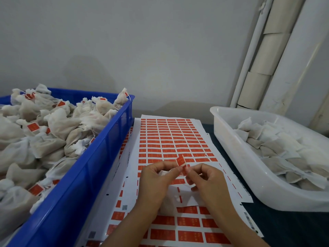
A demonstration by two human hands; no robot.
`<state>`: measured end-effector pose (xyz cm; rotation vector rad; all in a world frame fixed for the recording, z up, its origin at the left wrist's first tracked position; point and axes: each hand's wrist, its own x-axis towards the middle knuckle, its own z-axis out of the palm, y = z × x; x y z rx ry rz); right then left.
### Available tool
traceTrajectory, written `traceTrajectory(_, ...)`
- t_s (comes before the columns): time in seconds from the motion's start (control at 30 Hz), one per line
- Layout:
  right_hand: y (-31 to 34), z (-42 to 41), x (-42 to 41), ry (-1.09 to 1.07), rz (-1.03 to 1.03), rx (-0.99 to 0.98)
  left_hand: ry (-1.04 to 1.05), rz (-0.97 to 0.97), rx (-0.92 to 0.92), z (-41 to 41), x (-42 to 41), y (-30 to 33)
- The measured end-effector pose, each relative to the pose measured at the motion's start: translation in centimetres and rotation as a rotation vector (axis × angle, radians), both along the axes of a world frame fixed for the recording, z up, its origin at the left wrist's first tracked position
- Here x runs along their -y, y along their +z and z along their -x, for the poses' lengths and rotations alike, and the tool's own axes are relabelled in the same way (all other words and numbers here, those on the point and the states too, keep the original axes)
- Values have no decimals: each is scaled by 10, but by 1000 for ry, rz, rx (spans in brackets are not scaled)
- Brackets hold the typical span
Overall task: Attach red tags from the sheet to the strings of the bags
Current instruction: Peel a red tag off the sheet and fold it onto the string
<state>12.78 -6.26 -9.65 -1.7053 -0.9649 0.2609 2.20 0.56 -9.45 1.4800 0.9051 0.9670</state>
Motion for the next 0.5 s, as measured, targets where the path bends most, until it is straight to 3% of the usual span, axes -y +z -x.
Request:
traceTrajectory(0.27,2,-2,5,-5,168,61,-47,14,-1,0,2,3)
traceTrajectory(0.5,11,-3,6,160,1,-259,-145,-25,-7,3,-1,4)
